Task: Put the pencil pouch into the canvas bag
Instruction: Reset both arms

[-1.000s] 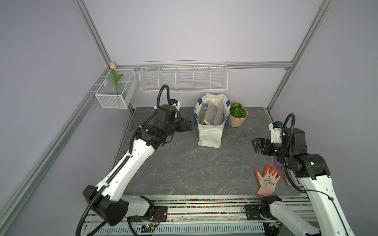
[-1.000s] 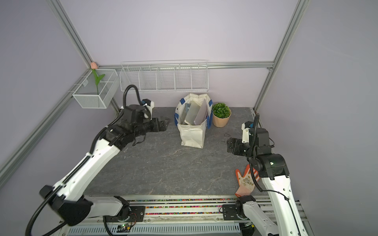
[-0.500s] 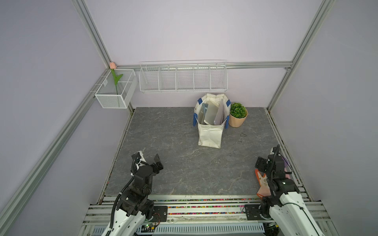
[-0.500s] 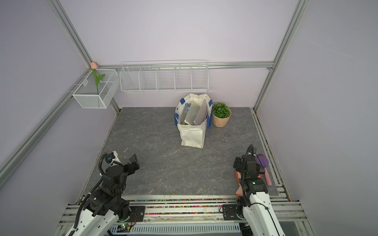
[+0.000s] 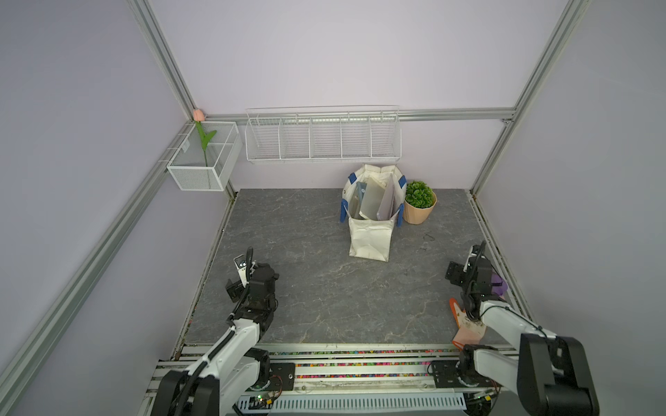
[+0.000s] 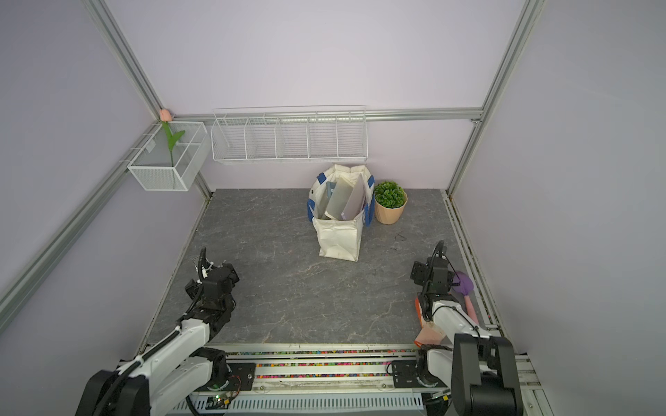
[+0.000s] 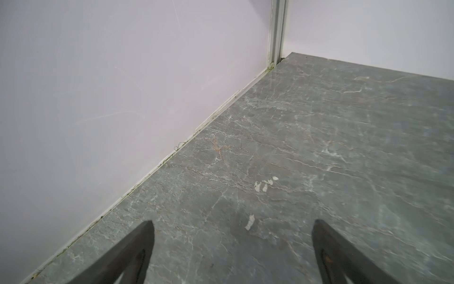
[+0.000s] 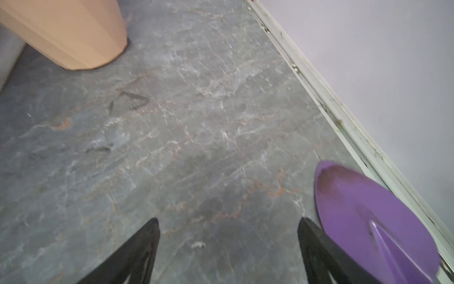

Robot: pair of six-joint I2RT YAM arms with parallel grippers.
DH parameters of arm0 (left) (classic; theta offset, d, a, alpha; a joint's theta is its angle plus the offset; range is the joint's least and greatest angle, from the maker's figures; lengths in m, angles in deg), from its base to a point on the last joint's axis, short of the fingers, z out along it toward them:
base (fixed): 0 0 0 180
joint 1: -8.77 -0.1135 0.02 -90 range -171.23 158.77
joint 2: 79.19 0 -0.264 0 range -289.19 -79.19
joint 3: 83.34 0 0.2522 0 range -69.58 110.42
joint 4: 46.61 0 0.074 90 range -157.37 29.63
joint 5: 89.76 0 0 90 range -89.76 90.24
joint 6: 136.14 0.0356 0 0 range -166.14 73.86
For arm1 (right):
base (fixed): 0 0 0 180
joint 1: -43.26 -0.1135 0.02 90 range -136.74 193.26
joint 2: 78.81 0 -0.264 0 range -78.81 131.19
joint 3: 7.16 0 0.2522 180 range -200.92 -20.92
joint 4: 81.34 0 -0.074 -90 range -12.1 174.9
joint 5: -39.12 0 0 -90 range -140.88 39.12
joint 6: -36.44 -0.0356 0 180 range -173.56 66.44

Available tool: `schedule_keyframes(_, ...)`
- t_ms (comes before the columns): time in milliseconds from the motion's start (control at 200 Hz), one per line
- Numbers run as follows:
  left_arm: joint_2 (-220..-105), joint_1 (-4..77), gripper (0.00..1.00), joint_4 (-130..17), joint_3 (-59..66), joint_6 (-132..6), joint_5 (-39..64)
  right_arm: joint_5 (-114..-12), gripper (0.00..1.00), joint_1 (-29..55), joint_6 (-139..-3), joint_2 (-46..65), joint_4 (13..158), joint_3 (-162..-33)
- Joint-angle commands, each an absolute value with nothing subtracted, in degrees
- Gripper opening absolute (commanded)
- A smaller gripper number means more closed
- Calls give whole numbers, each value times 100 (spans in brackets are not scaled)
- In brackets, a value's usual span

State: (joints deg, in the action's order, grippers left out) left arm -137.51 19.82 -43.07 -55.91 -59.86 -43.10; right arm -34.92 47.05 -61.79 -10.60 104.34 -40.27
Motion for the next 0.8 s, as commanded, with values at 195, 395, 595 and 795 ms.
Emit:
schedule_keyframes(195,-15093,1263,99,-2076,-5139,-5467,-2976,-4521,89,4756,-5736,-34,12312,-4418)
schedule_keyframes(395,-14913,1263,99,-2712,-4990,-5350,-2713,-4624,89,4759,-5703,90,12221,-4539)
schedule_keyframes(595,-14723,1263,99,-2683,-5122,-5306,-2529,-4281,89,4749,-5836,-415,12134,-4189)
schedule_keyframes(795,-15446,1262,99,-2159,-4792,-5168,-2026,-4544,89,4681,-5617,422,12631,-4507)
